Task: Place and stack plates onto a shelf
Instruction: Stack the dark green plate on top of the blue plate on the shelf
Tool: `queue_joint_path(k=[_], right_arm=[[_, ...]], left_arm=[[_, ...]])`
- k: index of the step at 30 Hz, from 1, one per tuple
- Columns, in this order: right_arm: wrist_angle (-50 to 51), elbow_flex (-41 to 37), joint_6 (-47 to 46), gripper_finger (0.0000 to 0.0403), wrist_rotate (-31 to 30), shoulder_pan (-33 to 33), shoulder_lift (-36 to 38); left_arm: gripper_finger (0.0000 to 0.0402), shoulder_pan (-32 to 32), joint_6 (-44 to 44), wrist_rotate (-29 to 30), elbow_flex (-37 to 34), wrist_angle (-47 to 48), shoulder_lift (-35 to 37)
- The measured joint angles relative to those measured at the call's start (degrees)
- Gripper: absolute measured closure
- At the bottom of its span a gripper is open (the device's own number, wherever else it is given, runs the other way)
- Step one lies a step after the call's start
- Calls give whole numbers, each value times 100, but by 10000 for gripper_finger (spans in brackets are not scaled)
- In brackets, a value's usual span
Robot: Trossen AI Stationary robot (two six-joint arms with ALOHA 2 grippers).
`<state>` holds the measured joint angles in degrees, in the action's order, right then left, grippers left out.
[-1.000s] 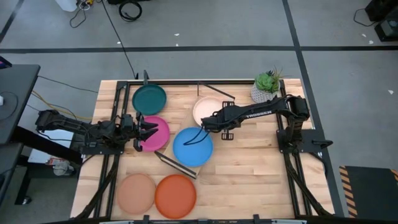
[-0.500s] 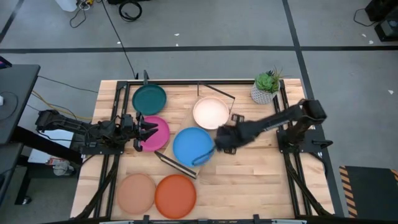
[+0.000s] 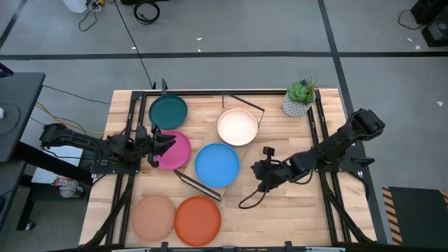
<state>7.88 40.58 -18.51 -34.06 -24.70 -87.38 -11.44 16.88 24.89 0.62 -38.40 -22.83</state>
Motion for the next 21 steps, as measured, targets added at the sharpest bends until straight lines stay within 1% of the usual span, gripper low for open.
queue_joint_path(k=[3, 5, 7, 9, 11, 13, 16, 18, 19, 21], right_arm=[[-220, -141, -77, 389, -88, 32, -47], [-242, -204, -165, 390, -377, 43, -20], [-219, -300, -184, 390, -715, -24, 76], [-253, -392, -141, 390, -880, -112, 196], [-339, -506, -94, 390, -981, -175, 309], [-531, -650, -50, 390, -982, -229, 397], [-809, -834, -76, 390, -986, -351, 482], [-1093, -975, -108, 390, -986, -459, 533], [-1281, -1035, -105, 390, -987, -514, 534], [-1527, -1134, -64, 390, -992, -649, 534]], left_arm=[[285, 6, 87, 284, 383, 376, -11], [285, 95, 85, 565, 796, 1083, -54], [285, 297, 192, 803, 1216, 2059, -178], [285, 599, 366, 865, 1599, 2796, -370], [285, 924, 444, 869, 1923, 3330, -567], [285, 1223, 261, 889, 2104, 3647, -787], [285, 1658, 42, 924, 2138, 3759, -1103], [285, 1965, 110, 884, 2146, 3774, -1431], [285, 2131, 202, 733, 2149, 3867, -1571], [285, 2443, 418, 153, 2138, 4067, -1900]])
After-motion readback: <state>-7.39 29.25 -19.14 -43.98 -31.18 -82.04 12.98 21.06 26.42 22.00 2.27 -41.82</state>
